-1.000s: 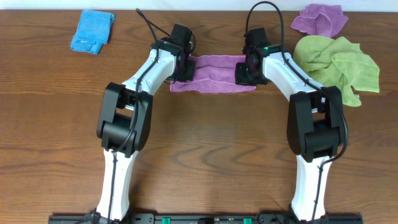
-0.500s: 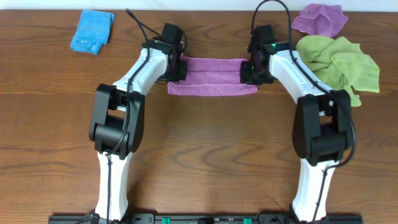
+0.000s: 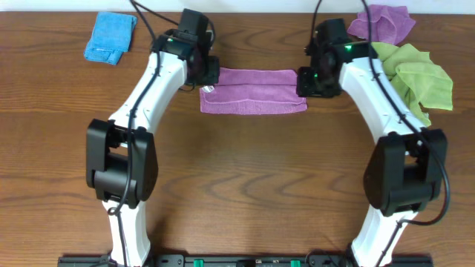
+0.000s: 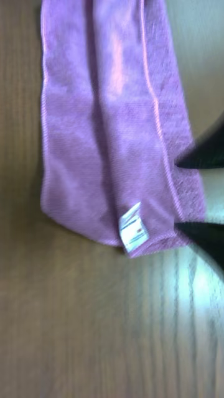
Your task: Fold the cloth
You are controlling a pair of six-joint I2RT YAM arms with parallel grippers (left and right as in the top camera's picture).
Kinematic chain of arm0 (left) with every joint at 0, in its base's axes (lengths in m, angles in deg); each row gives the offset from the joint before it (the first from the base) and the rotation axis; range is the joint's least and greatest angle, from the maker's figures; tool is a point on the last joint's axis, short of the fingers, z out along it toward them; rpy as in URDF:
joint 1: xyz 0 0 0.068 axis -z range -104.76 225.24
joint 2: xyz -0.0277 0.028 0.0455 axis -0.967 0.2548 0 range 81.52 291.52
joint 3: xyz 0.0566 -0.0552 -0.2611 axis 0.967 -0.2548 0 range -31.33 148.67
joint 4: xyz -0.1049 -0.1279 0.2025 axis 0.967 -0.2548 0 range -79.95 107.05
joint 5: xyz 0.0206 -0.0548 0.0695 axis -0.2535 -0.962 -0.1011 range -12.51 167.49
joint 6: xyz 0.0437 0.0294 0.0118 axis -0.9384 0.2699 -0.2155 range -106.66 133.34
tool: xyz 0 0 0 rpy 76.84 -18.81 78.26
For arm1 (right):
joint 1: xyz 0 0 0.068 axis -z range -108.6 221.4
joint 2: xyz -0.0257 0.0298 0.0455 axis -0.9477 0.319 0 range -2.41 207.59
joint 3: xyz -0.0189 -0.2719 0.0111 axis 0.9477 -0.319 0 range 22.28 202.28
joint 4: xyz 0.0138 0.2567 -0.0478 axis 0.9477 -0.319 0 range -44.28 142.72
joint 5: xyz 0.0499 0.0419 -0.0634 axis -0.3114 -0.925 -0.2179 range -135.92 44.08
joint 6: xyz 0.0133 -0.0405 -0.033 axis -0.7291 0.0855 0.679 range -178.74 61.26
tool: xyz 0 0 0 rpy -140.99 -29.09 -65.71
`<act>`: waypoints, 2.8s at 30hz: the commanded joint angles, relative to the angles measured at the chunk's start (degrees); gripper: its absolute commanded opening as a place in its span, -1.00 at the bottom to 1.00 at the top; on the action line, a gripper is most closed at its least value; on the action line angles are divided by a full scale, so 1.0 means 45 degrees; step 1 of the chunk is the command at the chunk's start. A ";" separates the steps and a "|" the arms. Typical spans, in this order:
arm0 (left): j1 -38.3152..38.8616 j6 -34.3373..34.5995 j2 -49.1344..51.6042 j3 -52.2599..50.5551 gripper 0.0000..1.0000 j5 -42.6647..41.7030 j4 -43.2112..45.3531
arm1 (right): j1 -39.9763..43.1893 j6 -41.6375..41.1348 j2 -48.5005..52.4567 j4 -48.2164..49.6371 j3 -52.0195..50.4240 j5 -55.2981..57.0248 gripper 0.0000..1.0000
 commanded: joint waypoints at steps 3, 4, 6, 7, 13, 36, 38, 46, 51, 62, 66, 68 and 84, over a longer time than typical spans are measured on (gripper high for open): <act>-0.1020 0.0612 0.0126 -0.0510 0.04 -0.2375 -0.0087 | 0.1035 0.0865 -0.0204 -0.0126 0.0068 -0.2778 -0.01; -0.1132 0.0777 0.0126 -0.0670 0.08 -0.2433 -0.0112 | 0.1146 0.1020 -0.0199 -0.0180 0.0068 -0.2968 -0.01; -0.1292 0.0845 0.0146 -0.1098 0.19 -0.2919 0.0005 | 0.1214 0.1185 -0.0175 -0.0204 -0.0010 -0.3109 0.01; -0.1321 0.0869 0.0151 -0.1258 0.22 -0.3128 0.0107 | 0.1214 0.1190 -0.0165 -0.0209 -0.0044 -0.3109 0.02; -0.1350 0.1195 0.0160 -0.2565 0.28 -0.4347 0.1234 | 0.1205 0.1467 0.0330 0.0083 -0.0384 -0.4031 0.00; -0.1345 0.1525 0.0860 -0.2749 0.33 -0.4284 0.2487 | 0.1472 0.1355 0.1375 0.1341 -0.0423 -0.4308 0.01; -0.1345 0.1715 0.1030 -0.2749 0.33 -0.4294 0.2637 | 0.1554 0.1360 0.1375 0.1331 -0.0423 -0.4464 0.02; -0.1311 0.1792 0.1107 -0.2749 0.22 -0.4342 0.3036 | 0.1666 0.1365 0.1413 0.1321 -0.0423 -0.4488 0.04; -0.1243 0.1787 0.1112 -0.2749 0.22 -0.4333 0.3045 | 0.1666 0.1365 0.1583 0.1307 -0.0423 -0.4488 0.04; -0.1214 0.1787 0.1112 -0.2749 0.18 -0.4333 0.3041 | 0.1666 0.1360 0.2225 0.1336 -0.0423 -0.4488 0.01; -0.1214 0.1787 0.1112 -0.2749 0.15 -0.4328 0.3045 | 0.1676 0.1360 0.2409 0.1331 -0.0423 -0.4488 0.00; -0.1214 0.1787 0.1112 -0.2749 0.15 -0.4328 0.3041 | 0.1676 0.1360 0.2472 0.1355 -0.0423 -0.4488 -0.01; -0.1214 0.1787 0.1112 -0.2749 -0.21 -0.4284 0.3133 | 0.1603 0.1103 0.2798 0.1889 -0.0423 -0.4998 -0.70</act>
